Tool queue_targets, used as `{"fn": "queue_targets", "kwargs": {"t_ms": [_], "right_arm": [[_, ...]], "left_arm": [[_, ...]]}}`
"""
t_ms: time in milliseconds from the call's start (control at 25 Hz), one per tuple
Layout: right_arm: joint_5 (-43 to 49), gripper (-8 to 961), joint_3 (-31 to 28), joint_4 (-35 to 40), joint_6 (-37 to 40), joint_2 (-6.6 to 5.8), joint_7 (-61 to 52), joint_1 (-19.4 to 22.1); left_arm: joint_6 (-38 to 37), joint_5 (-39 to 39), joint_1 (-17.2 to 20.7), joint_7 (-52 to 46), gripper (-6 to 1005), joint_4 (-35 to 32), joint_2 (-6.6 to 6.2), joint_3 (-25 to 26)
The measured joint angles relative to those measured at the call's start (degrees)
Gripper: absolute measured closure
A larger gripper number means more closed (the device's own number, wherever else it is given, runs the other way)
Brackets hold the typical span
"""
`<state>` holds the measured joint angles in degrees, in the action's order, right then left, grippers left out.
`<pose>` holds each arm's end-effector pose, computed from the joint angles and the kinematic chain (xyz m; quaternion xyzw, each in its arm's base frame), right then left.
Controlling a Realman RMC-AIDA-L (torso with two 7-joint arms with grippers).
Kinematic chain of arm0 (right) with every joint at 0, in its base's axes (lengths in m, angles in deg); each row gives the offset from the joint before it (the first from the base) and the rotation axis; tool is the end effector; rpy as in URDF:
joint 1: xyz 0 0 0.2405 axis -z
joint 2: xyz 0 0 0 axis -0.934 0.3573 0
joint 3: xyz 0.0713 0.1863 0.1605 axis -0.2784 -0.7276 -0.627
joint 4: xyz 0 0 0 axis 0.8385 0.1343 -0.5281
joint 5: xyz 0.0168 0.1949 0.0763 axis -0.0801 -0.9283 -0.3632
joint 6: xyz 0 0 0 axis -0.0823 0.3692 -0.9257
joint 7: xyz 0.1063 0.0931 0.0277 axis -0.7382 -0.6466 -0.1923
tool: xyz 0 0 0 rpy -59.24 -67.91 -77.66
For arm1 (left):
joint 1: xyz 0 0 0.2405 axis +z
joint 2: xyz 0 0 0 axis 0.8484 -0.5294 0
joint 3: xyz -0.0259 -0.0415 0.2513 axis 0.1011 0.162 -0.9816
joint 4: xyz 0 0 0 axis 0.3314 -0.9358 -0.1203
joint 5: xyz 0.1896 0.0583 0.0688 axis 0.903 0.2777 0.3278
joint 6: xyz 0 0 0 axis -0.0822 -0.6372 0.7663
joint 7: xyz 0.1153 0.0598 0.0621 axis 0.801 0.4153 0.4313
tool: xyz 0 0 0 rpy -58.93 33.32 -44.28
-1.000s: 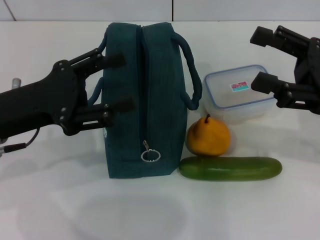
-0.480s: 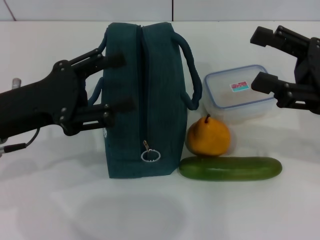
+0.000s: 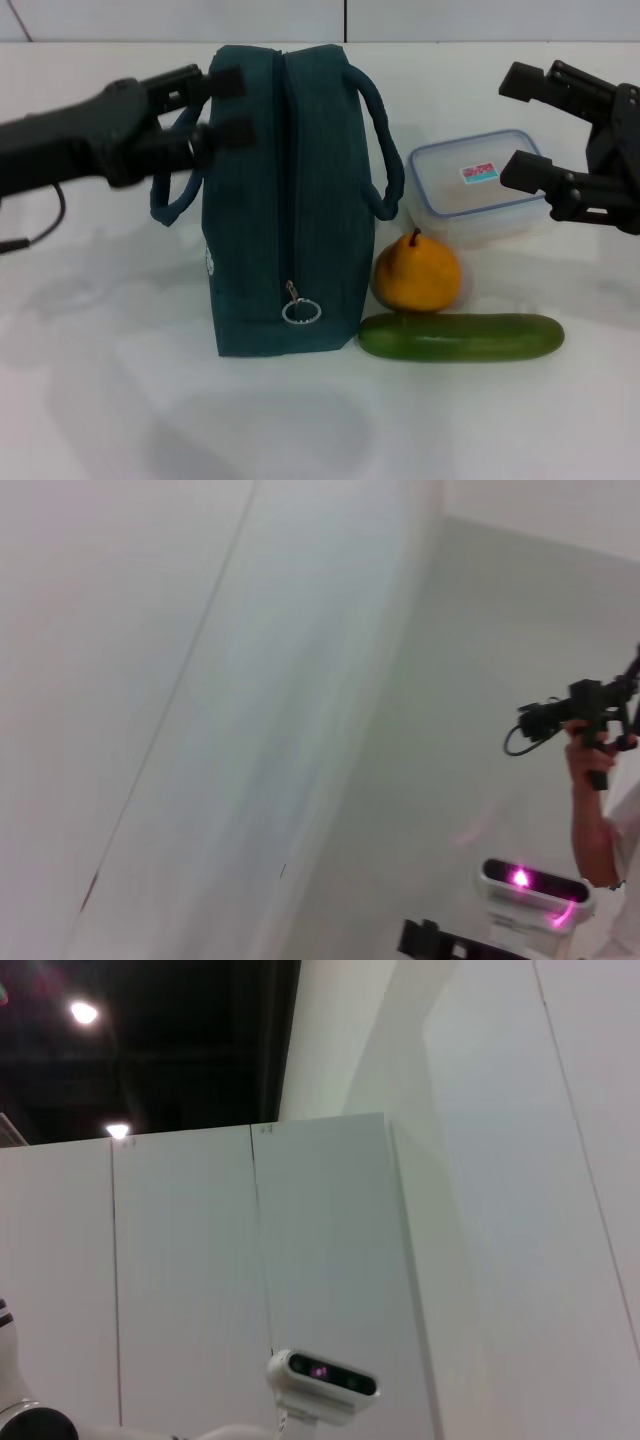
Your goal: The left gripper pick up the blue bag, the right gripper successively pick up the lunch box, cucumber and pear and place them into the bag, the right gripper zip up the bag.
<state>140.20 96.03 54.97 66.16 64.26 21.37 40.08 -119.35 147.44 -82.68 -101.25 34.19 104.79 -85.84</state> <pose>0.2014 0.3042 0.0418 -0.8689 0.0424 0.4893 0.0606 -0.2170 0.3023 0.0681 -0.8728 -0.2107 -0.4394 0.0271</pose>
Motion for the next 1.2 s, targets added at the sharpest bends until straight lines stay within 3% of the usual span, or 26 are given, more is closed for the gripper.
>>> {"fn": "queue_targets", "kwargs": {"t_ms": [200, 400, 680, 1200], "right_arm": [[0.0, 99, 0.0, -0.2, -0.2, -0.03, 0.0, 0.6], [0.1, 101, -0.1, -1.7, -0.3, -0.1, 0.8, 0.7], [0.1, 105, -0.2, -2.2, -0.3, -0.13, 1.8, 1.2], [0.1, 111, 0.0, -3.0, -0.4, -0.12, 3.7, 2.0]], "left_arm": [[8.1, 5.6, -1.8, -13.9, 164, -4.2, -2.34, 0.0], [11.6, 15.4, -3.3, -30.5, 171, -11.7, -3.34, 0.0], [11.0, 29.8, -6.3, -47.0, 180, -20.5, -3.39, -0.6], [8.4, 32.9, -10.0, -55.0, 197, -20.6, -3.02, -1.8]]}}
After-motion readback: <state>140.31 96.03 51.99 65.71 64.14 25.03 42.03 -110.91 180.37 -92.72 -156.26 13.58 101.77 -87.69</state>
